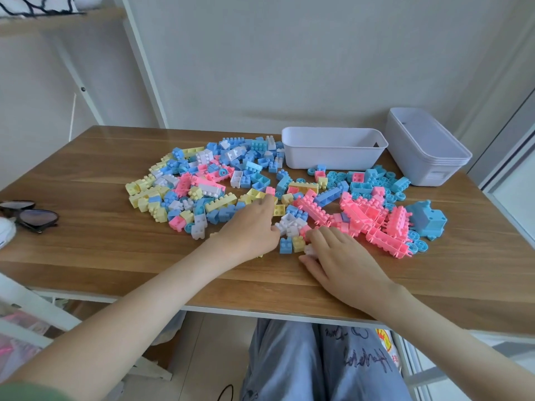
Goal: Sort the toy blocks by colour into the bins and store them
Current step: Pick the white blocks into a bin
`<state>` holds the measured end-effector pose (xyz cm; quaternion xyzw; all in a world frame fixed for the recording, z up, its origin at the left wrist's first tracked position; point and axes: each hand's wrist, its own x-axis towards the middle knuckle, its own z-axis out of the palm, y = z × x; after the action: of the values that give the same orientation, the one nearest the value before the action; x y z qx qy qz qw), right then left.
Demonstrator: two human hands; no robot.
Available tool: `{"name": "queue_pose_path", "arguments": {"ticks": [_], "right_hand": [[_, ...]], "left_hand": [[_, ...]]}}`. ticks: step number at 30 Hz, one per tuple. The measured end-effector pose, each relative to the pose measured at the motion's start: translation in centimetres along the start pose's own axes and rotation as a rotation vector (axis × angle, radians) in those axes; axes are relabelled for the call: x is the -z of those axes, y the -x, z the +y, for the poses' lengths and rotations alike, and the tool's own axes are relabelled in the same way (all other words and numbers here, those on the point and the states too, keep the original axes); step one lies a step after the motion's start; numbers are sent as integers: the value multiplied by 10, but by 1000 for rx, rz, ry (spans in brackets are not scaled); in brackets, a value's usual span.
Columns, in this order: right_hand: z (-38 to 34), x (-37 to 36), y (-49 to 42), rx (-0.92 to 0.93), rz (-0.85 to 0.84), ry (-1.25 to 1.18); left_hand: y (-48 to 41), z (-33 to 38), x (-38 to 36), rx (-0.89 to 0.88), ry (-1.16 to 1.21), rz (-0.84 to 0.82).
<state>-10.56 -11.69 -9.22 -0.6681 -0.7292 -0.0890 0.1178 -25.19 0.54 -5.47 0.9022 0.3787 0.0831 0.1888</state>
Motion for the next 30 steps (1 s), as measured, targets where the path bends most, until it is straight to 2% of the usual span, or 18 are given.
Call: {"name": "queue_pose_path", "arguments": {"ticks": [6, 9, 10, 13, 17, 23, 26, 30], "right_hand": [[2, 1, -13, 9, -8, 15], [5, 5, -21, 56, -141, 45], [6, 7, -24, 25, -149, -24], [11, 16, -32, -55, -108, -241], [23, 26, -42, -137, -22, -410], [60, 46, -98, -179, 87, -428], [96, 51, -139, -270, 152, -429], [141, 43, -177, -425, 236, -463]], "left_hand": [[-10, -8, -4, -35, -38, -125], [-14, -9, -4, -50, -56, -127], [-15, -9, -4, -56, -56, -125], [-21, -12, -3, -57, -59, -142], [-29, -14, 5, -83, -127, -166], [-56, 2, 57, -27, -144, -221], [-93, 9, 81, 0, -96, -97], [-154, 19, 81, -77, -13, 46]]}}
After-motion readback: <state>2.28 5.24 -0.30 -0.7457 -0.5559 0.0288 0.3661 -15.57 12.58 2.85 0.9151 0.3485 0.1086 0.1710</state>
